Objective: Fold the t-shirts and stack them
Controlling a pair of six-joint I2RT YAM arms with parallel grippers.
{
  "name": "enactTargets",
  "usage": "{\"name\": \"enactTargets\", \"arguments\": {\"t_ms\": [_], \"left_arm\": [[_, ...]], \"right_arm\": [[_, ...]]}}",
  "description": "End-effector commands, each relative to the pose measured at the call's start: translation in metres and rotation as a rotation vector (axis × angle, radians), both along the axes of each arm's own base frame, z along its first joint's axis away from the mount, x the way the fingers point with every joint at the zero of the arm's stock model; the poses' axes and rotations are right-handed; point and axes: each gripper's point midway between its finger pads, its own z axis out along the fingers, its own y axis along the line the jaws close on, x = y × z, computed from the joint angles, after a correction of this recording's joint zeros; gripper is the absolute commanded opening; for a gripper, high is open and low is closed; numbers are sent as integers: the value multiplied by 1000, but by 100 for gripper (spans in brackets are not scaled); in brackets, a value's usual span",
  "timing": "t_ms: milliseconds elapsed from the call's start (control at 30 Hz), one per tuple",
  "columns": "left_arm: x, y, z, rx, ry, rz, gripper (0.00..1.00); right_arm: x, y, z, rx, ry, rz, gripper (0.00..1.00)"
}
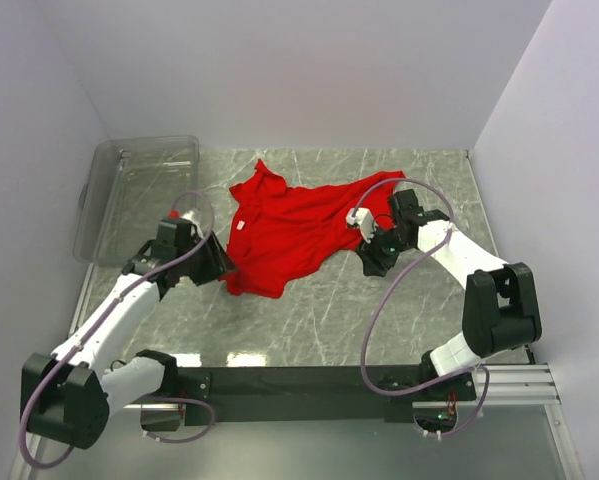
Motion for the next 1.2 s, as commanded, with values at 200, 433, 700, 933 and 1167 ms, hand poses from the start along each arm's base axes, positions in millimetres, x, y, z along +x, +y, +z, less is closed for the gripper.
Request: {"name": "enactTargets", "arguments": {"t_ms": [200, 433, 700, 933, 1167], "left_arm": [[-22, -69, -57, 4, 214, -202, 43], [-11, -51, -81, 192, 261, -108, 49], [-4, -57, -99, 211, 274, -103, 50], [6, -63, -104, 239, 276, -92, 51], [11, -55, -111, 315, 279, -54, 46]], "right_arm": [[6, 12, 16, 57, -38, -7, 54], [2, 7, 14, 49, -57, -34, 54], [5, 5, 16, 52, -63, -54, 54], [6, 3, 17, 57, -60, -65, 54], [5, 4, 17, 63, -56, -68, 54]]}}
